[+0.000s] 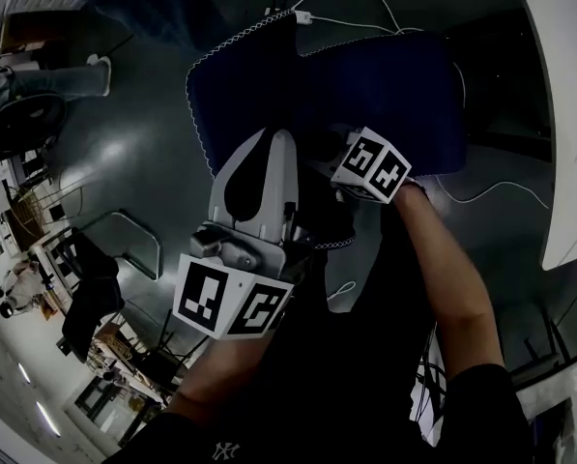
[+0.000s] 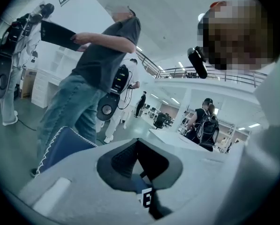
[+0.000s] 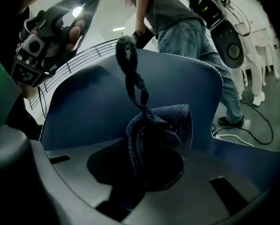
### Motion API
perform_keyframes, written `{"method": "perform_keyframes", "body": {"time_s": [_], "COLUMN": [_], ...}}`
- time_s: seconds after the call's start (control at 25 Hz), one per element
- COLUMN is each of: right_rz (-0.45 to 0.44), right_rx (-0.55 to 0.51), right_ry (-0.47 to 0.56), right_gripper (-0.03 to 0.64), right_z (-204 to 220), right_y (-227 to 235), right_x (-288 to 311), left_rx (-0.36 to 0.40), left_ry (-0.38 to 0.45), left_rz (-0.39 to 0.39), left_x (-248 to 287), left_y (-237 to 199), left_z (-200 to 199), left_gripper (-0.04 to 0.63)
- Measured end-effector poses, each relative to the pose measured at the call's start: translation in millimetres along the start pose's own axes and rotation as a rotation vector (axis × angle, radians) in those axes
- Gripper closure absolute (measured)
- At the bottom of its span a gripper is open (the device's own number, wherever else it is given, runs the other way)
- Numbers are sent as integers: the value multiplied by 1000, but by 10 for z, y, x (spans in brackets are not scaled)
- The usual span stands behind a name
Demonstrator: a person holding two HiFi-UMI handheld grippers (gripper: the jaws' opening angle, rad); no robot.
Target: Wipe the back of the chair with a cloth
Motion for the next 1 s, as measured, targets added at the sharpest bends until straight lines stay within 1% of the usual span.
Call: {"method": "perform_keyframes", "body": {"time_s": [0.32,0.56,0.72,0.88,1.0], "right_rz": [-57,-99,-112,-117,-82], "right_rx": [45,82,106,124,131], "right_ry": [-99,-165,-177,-185,-130], "right_gripper": [528,528,528,528,528], "right_z": [410,595,708,692,533], "right_y": [-394,-658,-709,-819,-731], "right_x": [-203,-381,-450,-522,-598], "left_rx": [15,10,14,7,-1], "left_ry": [-68,-114,-122,-124,-114], "left_rz": [8,-1,-5,-5,-8], "left_x": [-58,-112,-91,-152,-161], "left_y": [142,216,243,281,257], "left_z": [142,182,228,134,43], "left_gripper": [588,588,588,588,588]}}
Point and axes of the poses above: the fingertips, and each gripper's own axes: x forward along the fingers, y to its right, z out of its underside, the point moved 8 cm from there along -x, backward along the fingers, and after that the axes turned 8 degrees about x, right-handed, at the moved point
